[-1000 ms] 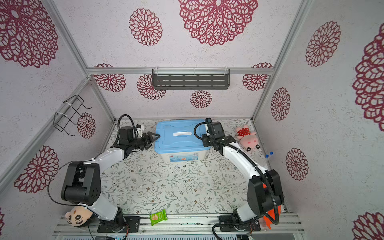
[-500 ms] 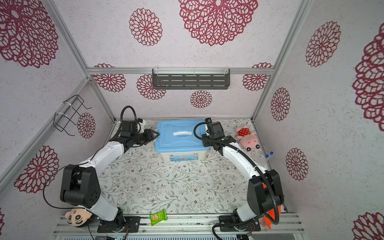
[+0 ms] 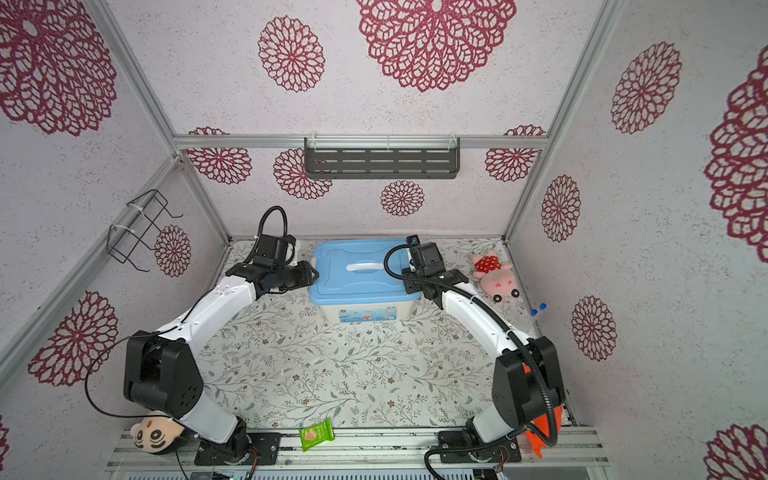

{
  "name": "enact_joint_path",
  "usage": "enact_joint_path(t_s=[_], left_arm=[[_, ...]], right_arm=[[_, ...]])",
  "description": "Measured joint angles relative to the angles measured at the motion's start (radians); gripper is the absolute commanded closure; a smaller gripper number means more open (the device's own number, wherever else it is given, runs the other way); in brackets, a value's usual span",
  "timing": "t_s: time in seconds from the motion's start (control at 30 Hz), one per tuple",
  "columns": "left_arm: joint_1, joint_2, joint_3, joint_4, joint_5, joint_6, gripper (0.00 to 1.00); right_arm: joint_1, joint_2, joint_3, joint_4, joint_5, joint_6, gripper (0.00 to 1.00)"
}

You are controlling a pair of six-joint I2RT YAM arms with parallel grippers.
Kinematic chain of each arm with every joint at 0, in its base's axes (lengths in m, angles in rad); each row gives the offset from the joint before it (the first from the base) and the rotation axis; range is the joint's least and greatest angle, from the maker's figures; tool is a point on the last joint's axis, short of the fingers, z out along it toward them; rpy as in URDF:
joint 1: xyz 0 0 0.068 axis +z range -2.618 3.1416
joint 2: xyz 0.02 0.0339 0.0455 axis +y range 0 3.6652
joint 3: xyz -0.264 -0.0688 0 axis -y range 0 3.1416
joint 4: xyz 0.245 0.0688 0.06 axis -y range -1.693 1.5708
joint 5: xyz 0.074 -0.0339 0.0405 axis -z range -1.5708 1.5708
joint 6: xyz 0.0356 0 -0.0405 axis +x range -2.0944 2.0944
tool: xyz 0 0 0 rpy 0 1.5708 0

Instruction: Organize the chemistry lab equipment

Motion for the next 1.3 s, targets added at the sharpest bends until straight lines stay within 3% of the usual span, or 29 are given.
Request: enact_joint_path(t_s=[0.2,0.3,0.43,0.57,0.73,0.83,0.97,1.1,1.3], left_arm=[[-0.035,0.000,0.011,-0.024,-0.056,0.024,0.48],[-0.048,0.000,0.021,-0.034,-0.059,0.024,0.27],[-0.064,-0.013,0.042,-0.041,-0.074,0.000,0.21],[-0.067,-0.087,0.070,-0.065,-0.144,-0.016,0.15],[-0.058,-0.254,0.097,-0.064,-0.238,-0.013,0.02],[-0.041,-0.357,0.084,-0.047,-0.321,0.015,0.03],[-0.007,-0.506,-0.066,0.036,-0.457,0.106,0.03],[0.046,-0.628,-0.310,0.158,-0.512,0.229,0.03],[0.153,-0.612,-0.588,0.319,-0.575,0.311,0.03]], right_arm=[[0.024,0.024,0.026,0.007,0.029,-0.013,0.44],[0.043,0.022,0.026,0.010,0.026,-0.012,0.37],[0.065,0.003,0.013,0.015,0.031,-0.016,0.28],[0.069,-0.037,0.008,-0.015,0.061,-0.019,0.01],[0.069,-0.171,-0.038,0.013,0.118,-0.019,0.01],[0.069,-0.294,-0.085,0.077,0.158,-0.013,0.01],[0.069,-0.529,-0.273,0.269,0.160,-0.021,0.01],[0.068,-0.746,-0.548,0.476,0.159,-0.039,0.01],[-0.008,-0.846,-0.926,0.769,0.168,-0.037,0.01]])
